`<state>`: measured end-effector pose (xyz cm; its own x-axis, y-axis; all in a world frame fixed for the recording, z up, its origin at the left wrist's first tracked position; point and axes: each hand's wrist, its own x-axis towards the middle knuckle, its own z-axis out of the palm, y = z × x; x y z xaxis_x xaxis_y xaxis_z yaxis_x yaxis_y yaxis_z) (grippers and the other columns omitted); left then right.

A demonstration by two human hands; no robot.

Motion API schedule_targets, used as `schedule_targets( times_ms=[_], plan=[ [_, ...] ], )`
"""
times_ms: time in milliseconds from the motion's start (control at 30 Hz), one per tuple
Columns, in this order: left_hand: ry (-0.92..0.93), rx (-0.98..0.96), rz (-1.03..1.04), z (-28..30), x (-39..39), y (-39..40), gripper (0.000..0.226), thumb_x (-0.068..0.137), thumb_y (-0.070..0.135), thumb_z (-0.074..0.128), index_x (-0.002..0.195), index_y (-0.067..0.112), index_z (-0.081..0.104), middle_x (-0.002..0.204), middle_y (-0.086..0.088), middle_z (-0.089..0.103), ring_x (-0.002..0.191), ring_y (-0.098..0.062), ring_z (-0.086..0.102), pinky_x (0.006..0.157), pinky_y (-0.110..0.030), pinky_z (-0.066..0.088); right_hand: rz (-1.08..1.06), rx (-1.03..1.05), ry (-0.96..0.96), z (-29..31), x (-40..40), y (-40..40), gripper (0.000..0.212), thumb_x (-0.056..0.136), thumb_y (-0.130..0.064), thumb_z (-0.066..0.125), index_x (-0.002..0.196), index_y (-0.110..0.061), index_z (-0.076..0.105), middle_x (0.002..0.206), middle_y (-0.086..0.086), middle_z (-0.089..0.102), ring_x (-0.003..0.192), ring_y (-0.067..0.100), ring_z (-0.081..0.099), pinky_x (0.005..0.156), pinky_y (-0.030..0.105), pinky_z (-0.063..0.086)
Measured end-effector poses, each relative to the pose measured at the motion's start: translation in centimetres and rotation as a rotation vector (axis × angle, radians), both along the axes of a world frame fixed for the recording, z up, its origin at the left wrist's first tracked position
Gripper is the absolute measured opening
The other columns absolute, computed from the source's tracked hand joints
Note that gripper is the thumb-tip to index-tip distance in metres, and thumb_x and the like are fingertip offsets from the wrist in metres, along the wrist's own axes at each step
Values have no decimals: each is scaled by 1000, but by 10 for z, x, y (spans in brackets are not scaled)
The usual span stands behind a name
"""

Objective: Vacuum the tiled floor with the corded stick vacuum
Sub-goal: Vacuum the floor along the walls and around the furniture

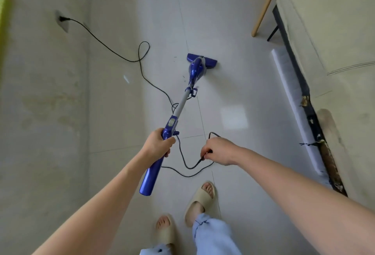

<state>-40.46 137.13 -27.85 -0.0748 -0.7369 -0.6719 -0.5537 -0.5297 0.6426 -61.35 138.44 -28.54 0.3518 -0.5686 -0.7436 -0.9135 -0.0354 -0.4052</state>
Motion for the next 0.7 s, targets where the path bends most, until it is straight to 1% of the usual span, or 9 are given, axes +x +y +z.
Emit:
schedule_targets(
  times_ms=[100,233,333,400,467,533,567,633,700],
  plan=[
    [26,13,6,27,4,33,5,86,6,53,86,7,48,62,-5,53,44,-14,49,44,-18,43,1,79,21,37,3,40,23,93,-20,54,105,-22,73,101,-4,66,94,17,60,82,29,49],
    [79,58,-13,60,8,83,7,87,9,55,88,4,50,63,-6,54,48,-16,51,49,-24,48,-46,143,-1,84,17,111,22,91,-16,56,104,-19,74,84,-7,63,76,12,54,59,16,40],
    [115,103,-1,75,8,108,10,89,11,56,91,3,52,65,-6,54,51,-16,52,51,-25,49,-33,205,11,108,29,146,23,91,-13,56,107,-13,73,71,-14,56,61,3,47,50,11,35],
    [127,125,-15,84,7,125,11,89,11,57,92,2,51,65,-5,54,52,-16,53,52,-25,50,30,276,43,121,38,166,24,92,-13,57,109,-13,73,75,-10,58,59,2,46,48,10,34],
    [134,142,-14,88,6,138,13,89,11,57,94,1,51,66,-6,54,52,-16,54,54,-27,51,103,381,82,127,46,179,23,91,-13,59,111,-13,72,86,-2,61,63,3,49,47,9,36],
    [145,156,-6,92,5,147,13,89,11,57,94,2,50,67,-5,54,53,-16,54,54,-27,51,144,458,135,129,50,186,23,91,-14,61,111,-13,72,91,1,60,75,9,53,52,13,39],
    [156,160,3,93,6,149,12,89,10,57,94,2,49,68,-5,53,54,-16,54,53,-27,50,137,445,166,127,49,188,23,90,-13,61,109,-13,73,92,2,61,81,12,54,56,16,41],
    [170,155,20,93,8,152,11,90,10,57,93,2,50,68,-5,52,54,-15,53,51,-26,50,69,314,231,117,46,190,26,90,-9,55,109,-14,73,102,2,66,91,18,59,68,25,48],
    [174,146,29,90,10,153,11,89,9,57,93,1,51,68,-5,52,53,-15,53,51,-26,49,29,136,316,102,39,195,36,90,-8,47,119,-16,66,121,5,62,109,25,58,88,32,48]
  ],
)
